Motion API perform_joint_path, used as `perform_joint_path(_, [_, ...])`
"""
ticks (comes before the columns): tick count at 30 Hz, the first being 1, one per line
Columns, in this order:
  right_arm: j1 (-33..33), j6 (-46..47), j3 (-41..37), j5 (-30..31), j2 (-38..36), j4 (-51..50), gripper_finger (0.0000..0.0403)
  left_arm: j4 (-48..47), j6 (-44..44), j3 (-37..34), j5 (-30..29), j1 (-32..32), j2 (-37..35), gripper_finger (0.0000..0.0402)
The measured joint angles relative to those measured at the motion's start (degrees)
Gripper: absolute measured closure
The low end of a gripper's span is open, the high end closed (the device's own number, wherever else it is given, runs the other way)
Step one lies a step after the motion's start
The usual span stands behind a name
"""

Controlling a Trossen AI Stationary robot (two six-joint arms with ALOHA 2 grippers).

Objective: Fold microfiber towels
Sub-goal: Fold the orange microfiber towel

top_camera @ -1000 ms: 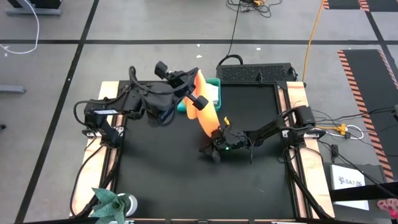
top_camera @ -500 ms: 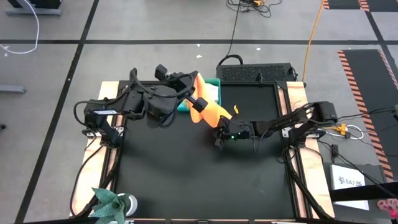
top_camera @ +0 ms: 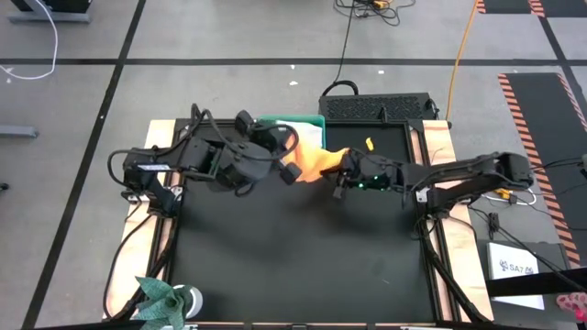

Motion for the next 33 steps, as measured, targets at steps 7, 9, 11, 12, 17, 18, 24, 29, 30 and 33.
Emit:
perform_joint_path(7, [-2.74, -2.11, -0.02, 0.01, -5.85, -6.39, 0.0398, -9.97, -13.37, -2.96, 12.53, -2.16, -0.09, 0.0401])
perform_joint_path(9, [-3.09, -2.19, -0.02, -0.14, -6.81, -7.82, 0.0398, -10.19, -15.5, -4.52, 16.28, -2.62, -0.09, 0.0401])
perform_joint_path(11, [-3.21, -2.22, -0.02, -0.19, -7.35, -9.03, 0.0398, -9.4, -16.43, -5.88, 20.37, -3.08, -0.09, 0.0401])
perform_joint_path(12, [-3.21, -2.21, -0.02, -0.2, -7.49, -9.62, 0.0398, -8.85, -16.92, -6.49, 22.63, -3.3, -0.08, 0.0401])
perform_joint_path(17, [-3.21, -2.23, -0.02, -0.31, -7.5, -11.9, 0.0398, -3.62, -19.36, -7.32, 36.3, -3.96, -0.07, 0.0401])
perform_joint_path(18, [-3.21, -2.36, -0.02, -0.34, -7.5, -12.46, 0.0398, -0.61, -19.33, -7.32, 39.73, -3.96, -0.07, 0.0401])
perform_joint_path(24, [-3.21, -2.64, -0.02, -0.49, -7.5, -15.33, 0.0398, 24.19, -20.47, -6.75, 61.21, -3.96, -0.07, 0.0401])
perform_joint_path(29, [-3.21, -2.62, -0.02, -2.84, -7.5, -16.97, 0.0399, 28.01, -21.85, -6.71, 64.18, -3.91, -0.09, 0.0401])
perform_joint_path(30, [-3.21, -2.62, -0.02, -3.45, -7.5, -17.07, 0.0399, 25.7, -21.64, -6.71, 62.96, -3.61, -0.09, 0.0401])
perform_joint_path(33, [-3.17, -2.6, -0.02, -3.67, -7.5, -17.24, 0.0399, 16.3, -20.38, -6.71, 58.23, -2.21, -0.07, 0.0401])
